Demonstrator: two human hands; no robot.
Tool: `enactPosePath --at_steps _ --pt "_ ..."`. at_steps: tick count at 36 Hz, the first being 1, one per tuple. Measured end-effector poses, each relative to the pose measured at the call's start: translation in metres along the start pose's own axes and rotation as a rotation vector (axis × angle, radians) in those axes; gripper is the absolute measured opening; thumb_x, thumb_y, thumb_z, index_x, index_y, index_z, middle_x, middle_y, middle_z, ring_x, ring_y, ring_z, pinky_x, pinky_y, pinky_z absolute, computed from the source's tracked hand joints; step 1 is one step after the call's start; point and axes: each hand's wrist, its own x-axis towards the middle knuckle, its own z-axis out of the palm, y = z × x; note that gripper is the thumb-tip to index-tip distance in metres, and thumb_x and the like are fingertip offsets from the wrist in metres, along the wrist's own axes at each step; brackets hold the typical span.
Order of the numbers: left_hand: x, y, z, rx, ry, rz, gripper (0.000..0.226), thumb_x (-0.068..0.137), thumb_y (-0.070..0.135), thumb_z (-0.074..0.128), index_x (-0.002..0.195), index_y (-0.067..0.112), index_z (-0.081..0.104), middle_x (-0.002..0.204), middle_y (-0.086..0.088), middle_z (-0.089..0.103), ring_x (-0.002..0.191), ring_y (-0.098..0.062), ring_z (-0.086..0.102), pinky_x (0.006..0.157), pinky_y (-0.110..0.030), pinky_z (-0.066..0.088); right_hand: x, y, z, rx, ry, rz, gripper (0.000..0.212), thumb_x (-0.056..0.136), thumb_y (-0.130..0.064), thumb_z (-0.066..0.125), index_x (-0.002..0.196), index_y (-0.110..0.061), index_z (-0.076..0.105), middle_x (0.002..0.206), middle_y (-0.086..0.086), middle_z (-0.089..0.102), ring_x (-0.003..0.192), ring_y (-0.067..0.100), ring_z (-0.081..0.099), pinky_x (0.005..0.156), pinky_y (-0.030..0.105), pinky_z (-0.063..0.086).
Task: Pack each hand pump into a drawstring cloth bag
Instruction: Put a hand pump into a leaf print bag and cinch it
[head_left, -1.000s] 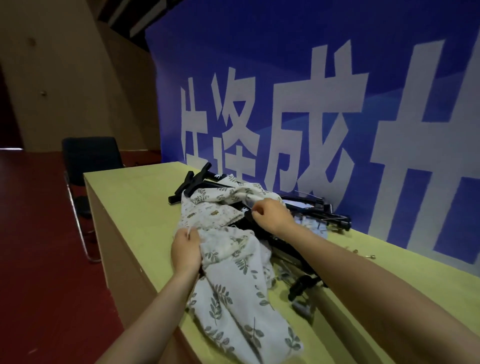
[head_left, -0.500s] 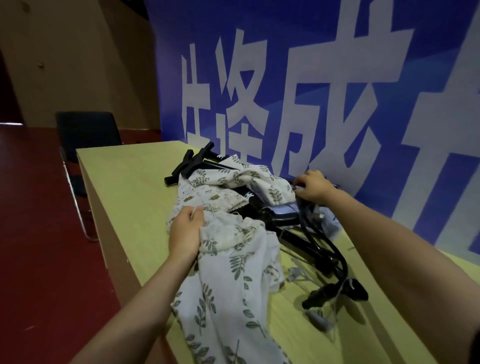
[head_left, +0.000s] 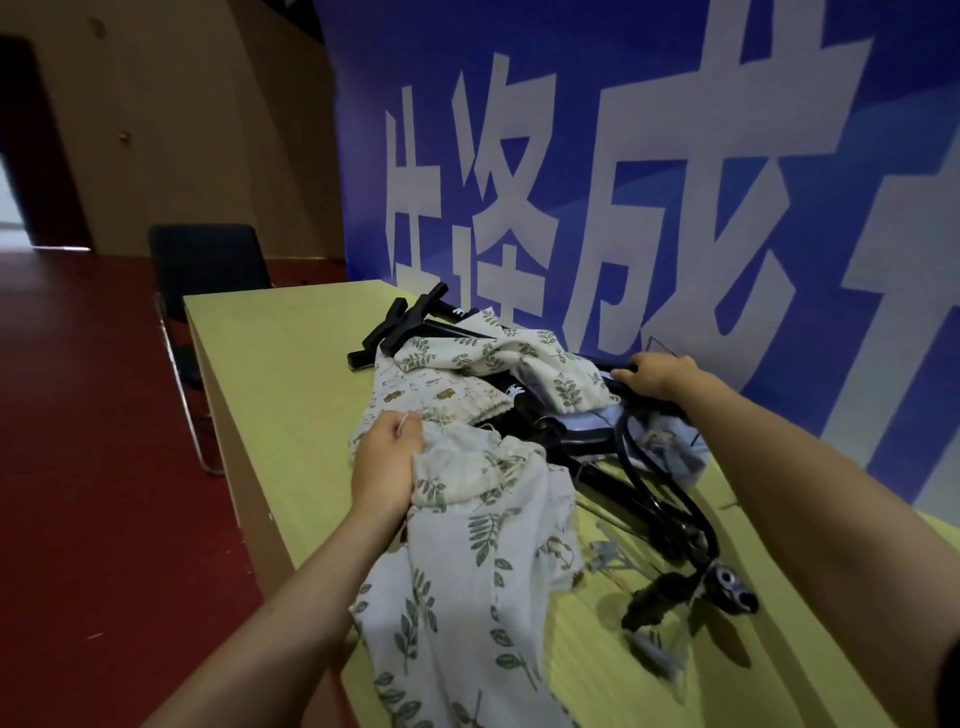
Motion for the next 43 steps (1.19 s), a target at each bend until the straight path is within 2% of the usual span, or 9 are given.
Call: enactPosePath --at_steps 6,8,11,14,21,28,34,39,43 --pt "0.001 -0.004 0.0 0.011 0.0 -0.005 0.03 0.1 0.026 0.045 0.072 0.018 0.049 0.073 -0.002 0.053 0.067 -0.017 0.049 0.067 -0.033 0.036 0.003 -0.003 0.008 -0.048 0.285 0.001 0.045 0.096 -0.055 0.043 0.098 -0.014 0.061 0.095 0.009 0.065 0.086 0.028 0.06 0.071 0.032 0.048" --pt "0.001 -0.004 0.0 0.021 0.001 0.001 0.031 0.1 0.026 0.045 0.071 0.017 0.049 0.073 -0.003 0.053 0.067 -0.018 0.048 0.066 -0.033 0.036 0.003 -0.006 0.008 0.025 0.219 -0.013 0.039 0.097 -0.048 0.047 0.093 -0.012 0.061 0.093 0.011 0.063 0.084 0.029 0.059 0.068 0.033 0.045" --pt "0.001 -0.004 0.0 0.029 -0.002 -0.006 0.029 0.1 0.027 0.044 0.074 0.016 0.051 0.074 -0.002 0.055 0.069 -0.018 0.05 0.067 -0.034 0.038 0.001 -0.004 0.007 0.142 0.12 -0.09 0.03 0.095 -0.032 0.054 0.1 -0.004 0.064 0.103 0.018 0.062 0.097 0.033 0.054 0.078 0.036 0.044" --pt "0.001 -0.005 0.0 0.035 -0.005 -0.006 0.028 0.1 0.027 0.044 0.076 0.016 0.053 0.075 -0.002 0.056 0.07 -0.018 0.052 0.069 -0.034 0.04 -0.013 0.001 0.005 0.169 0.288 -0.237 0.031 0.091 -0.036 0.061 0.108 -0.01 0.066 0.11 0.015 0.055 0.112 0.031 0.044 0.088 0.038 0.04" --pt "0.001 -0.003 0.0 0.048 -0.013 0.004 0.027 0.1 0.025 0.045 0.079 0.013 0.055 0.076 -0.001 0.056 0.069 -0.016 0.051 0.065 -0.033 0.037 -0.037 -0.002 0.007 0.181 -0.038 -0.237 0.038 0.089 -0.051 0.059 0.088 -0.013 0.067 0.085 0.007 0.066 0.073 0.018 0.055 0.066 0.032 0.042" --pt "0.001 -0.005 0.001 0.047 -0.018 -0.008 0.028 0.1 0.028 0.045 0.082 0.009 0.056 0.078 -0.004 0.058 0.071 -0.019 0.052 0.069 -0.035 0.04 -0.042 -0.011 -0.021 0.234 0.255 -0.214 0.03 0.095 -0.046 0.052 0.08 -0.02 0.055 0.07 0.003 0.055 0.067 0.023 0.052 0.053 0.031 0.033" --pt "0.002 -0.009 0.001 0.041 0.001 0.004 0.03 0.1 0.028 0.045 0.09 0.003 0.058 0.084 -0.012 0.061 0.073 -0.024 0.054 0.07 -0.037 0.042 -0.06 -0.028 -0.079 0.678 0.301 -0.298 0.023 0.097 -0.032 0.055 0.093 -0.012 0.064 0.072 0.004 0.057 0.067 0.019 0.05 0.064 0.031 0.042" --pt "-0.001 -0.008 0.002 0.043 0.074 0.027 0.017 0.097 0.028 0.053 0.098 0.011 0.054 0.085 0.002 0.058 0.073 -0.012 0.055 0.062 -0.03 0.042 -0.088 -0.029 -0.116 0.77 0.321 -0.3 0.034 0.096 -0.032 0.058 0.097 0.001 0.068 0.073 0.009 0.058 0.067 0.021 0.051 0.065 0.036 0.046" --pt "-0.004 -0.002 -0.003 0.119 0.1 0.059 0.013 0.095 0.027 0.056 0.09 0.016 0.057 0.085 0.001 0.06 0.082 -0.022 0.059 0.072 -0.037 0.048 -0.126 -0.024 -0.134 0.789 0.304 -0.325 0.029 0.095 -0.031 0.059 0.099 -0.004 0.07 0.074 0.01 0.057 0.07 0.023 0.051 0.067 0.034 0.046"
